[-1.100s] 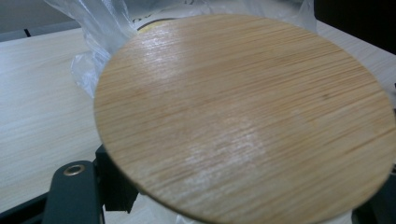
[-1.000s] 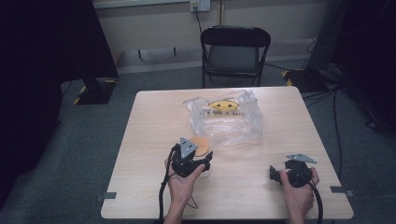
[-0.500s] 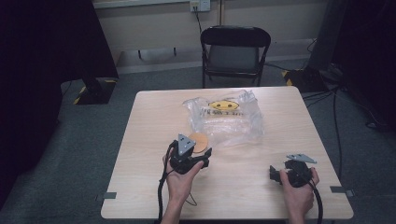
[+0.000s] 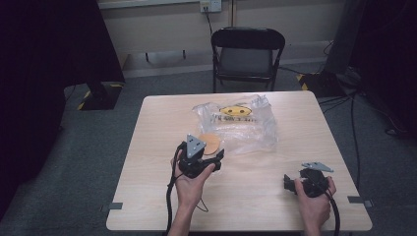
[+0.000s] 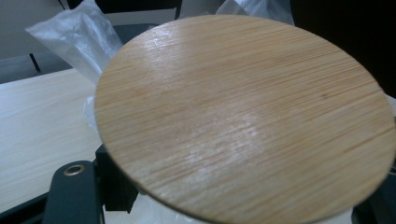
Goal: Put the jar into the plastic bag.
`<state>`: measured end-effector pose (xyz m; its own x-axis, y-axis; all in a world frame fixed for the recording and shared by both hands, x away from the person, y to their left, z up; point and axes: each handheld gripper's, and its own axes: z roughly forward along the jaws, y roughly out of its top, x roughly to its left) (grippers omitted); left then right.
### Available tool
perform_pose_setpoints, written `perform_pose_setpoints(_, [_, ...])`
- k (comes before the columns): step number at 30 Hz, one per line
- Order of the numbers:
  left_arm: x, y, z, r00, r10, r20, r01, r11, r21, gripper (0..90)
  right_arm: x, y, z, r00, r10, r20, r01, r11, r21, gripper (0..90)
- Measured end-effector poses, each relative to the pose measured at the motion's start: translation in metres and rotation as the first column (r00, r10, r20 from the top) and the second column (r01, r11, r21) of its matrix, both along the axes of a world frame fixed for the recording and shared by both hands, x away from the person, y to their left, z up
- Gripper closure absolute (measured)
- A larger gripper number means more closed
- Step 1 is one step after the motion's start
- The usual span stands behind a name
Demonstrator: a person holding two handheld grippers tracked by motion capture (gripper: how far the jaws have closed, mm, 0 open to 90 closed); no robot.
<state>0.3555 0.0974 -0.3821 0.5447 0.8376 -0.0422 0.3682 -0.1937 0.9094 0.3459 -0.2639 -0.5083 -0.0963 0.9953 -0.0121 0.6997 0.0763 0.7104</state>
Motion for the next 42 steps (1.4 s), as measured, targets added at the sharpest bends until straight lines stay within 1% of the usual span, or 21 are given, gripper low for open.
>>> perform_pose_setpoints(7, [0.002, -0.002, 0.010, 0.9998, -0.010, 0.014, 0.010, 0.9999, -0.009, 25.9, 0.000, 0.000, 0.000, 1.0000, 0.000, 0.000, 0.000, 1.000, 0.000, 0.0])
perform_pose_setpoints(11, [0.004, -0.005, 0.017, 0.9996, -0.017, 0.023, 0.017, 0.9999, -0.001, 25.9, 0.000, 0.000, 0.000, 1.0000, 0.000, 0.000, 0.000, 1.000, 0.000, 0.0])
perform_pose_setpoints(16, [0.007, -0.006, 0.027, 0.9992, -0.019, 0.035, 0.019, 0.9998, -0.003, 25.9, 0.000, 0.000, 0.000, 1.0000, 0.000, 0.000, 0.000, 1.000, 0.000, 0.0])
perform_pose_setpoints(20, [0.011, -0.008, 0.033, 0.9991, -0.021, 0.037, 0.022, 0.9997, -0.011, 25.9, 0.000, 0.000, 0.000, 1.0000, 0.000, 0.000, 0.000, 1.000, 0.000, 0.0])
perform_pose_setpoints(24, [0.017, -0.012, 0.039, 0.9990, -0.025, 0.037, 0.025, 0.9997, -0.007, 25.9, 0.000, 0.000, 0.000, 1.0000, 0.000, 0.000, 0.000, 1.000, 0.000, 0.0])
perform_pose_setpoints(26, [0.020, -0.015, 0.042, 0.9993, -0.025, 0.028, 0.025, 0.9997, -0.004, 25.9, 0.000, 0.000, 0.000, 1.0000, 0.000, 0.000, 0.000, 1.000, 0.000, 0.0])
perform_pose_setpoints(28, [0.022, -0.019, 0.046, 0.9990, -0.027, 0.034, 0.027, 0.9996, 0.004, 25.9, 0.000, 0.000, 0.000, 1.0000, 0.000, 0.000, 0.000, 1.000, 0.000, 0.0])
perform_pose_setpoints(31, [0.026, -0.024, 0.051, 0.9984, -0.041, 0.038, 0.042, 0.9991, -0.006, 25.9, 0.000, 0.000, 0.000, 1.0000, 0.000, 0.000, 0.000, 1.000, 0.000, 0.0])
perform_pose_setpoints(36, [0.032, -0.030, 0.057, 0.9974, -0.049, 0.054, 0.049, 0.9988, -0.007, 25.9, 0.000, 0.000, 0.000, 1.0000, 0.000, 0.000, 0.000, 1.000, 0.000, 0.0])
perform_pose_setpoints(38, [0.036, -0.034, 0.061, 0.9969, -0.048, 0.063, 0.047, 0.9988, 0.008, 25.9, 0.000, 0.000, 0.000, 1.0000, 0.000, 0.000, 0.000, 1.000, 0.000, 0.0])
perform_pose_setpoints(40, [0.040, -0.037, 0.062, 0.9968, -0.049, 0.064, 0.049, 0.9988, -0.002, 25.9, 0.000, 0.000, 0.000, 1.0000, 0.000, 0.000, 0.000, 1.000, 0.000, 0.0])
perform_pose_setpoints(42, [0.046, -0.040, 0.063, 0.9968, -0.050, 0.062, 0.050, 0.9987, 0.001, 25.9, 0.000, 0.000, 0.000, 1.0000, 0.000, 0.000, 0.000, 1.000, 0.000, 0.0])
